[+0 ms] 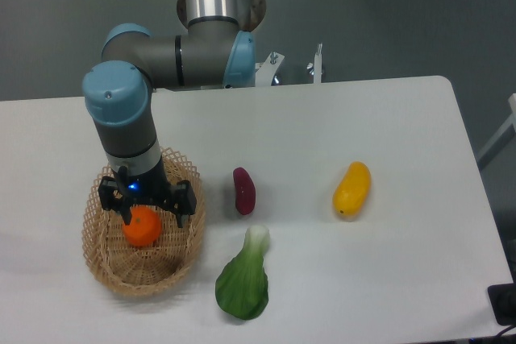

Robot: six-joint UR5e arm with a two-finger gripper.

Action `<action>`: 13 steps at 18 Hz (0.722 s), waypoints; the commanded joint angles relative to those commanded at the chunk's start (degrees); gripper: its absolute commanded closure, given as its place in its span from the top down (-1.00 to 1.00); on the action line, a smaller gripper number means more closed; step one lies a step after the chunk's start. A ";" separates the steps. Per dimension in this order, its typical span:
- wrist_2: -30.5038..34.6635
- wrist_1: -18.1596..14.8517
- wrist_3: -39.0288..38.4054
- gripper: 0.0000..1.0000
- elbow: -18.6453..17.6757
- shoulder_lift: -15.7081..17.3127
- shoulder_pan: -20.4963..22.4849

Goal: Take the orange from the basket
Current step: 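Lower the open gripper into the basket over the orange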

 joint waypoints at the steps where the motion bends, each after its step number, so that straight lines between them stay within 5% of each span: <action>1: 0.17 0.00 0.01 1.00 -0.08 0.00 0.17; 13: 0.53 0.09 3.68 1.00 -2.55 1.93 0.88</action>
